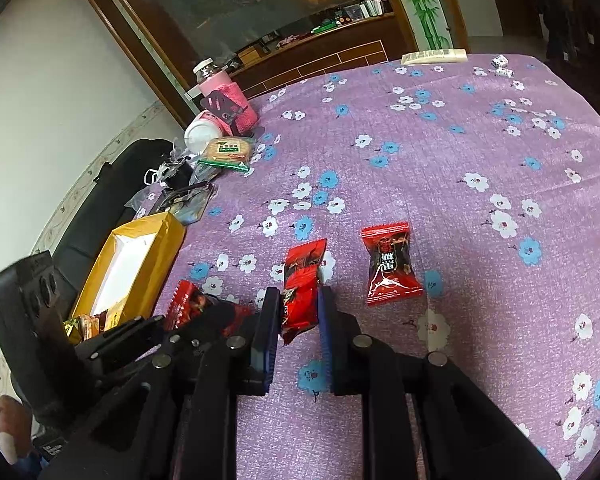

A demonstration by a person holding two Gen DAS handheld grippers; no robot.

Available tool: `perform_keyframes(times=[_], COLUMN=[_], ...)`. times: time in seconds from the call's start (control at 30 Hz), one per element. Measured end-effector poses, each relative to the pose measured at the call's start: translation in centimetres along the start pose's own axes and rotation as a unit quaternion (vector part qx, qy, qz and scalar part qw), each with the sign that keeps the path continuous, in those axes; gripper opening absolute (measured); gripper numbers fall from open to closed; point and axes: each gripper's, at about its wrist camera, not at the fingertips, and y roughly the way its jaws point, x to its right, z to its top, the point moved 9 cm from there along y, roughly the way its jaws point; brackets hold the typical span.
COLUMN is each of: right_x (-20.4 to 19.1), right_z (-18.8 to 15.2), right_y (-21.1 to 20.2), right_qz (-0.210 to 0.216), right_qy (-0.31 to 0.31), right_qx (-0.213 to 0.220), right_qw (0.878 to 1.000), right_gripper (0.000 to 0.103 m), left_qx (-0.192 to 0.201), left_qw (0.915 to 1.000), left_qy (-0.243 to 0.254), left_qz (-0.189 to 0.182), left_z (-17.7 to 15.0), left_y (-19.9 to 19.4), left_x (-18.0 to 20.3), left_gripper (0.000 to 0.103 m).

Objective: Organize snacks
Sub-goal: 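Grasp a red chocolate with the left gripper while the right grasps another red chocolate, then carry both red chocolates over the white box with both grippers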

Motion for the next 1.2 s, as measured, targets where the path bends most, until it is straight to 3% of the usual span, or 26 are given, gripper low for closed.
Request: perform_keyframes(times=[0.87, 1.2], right_x=[-1.9, -3.1], right_z=[0.0, -0.3], right_y=[-0.5, -0.8], right_qz=[0.008, 0.022], right_qy=[-0.032, -0.052], right_qx=[0.012, 0.016], right_qw=[0.999, 0.998], right_gripper=[0.018, 0.018], left_qx=[0.022, 0.044], left_qw=[0.9995, 0.9978], left_qy=[-0.005, -0.001], left_qz=[0.023, 0.049], left_z=[0.8, 1.0], left_y=[-0.6, -4.6], left_x=[-0.9, -1.4], left_gripper=[0.015, 0.015])
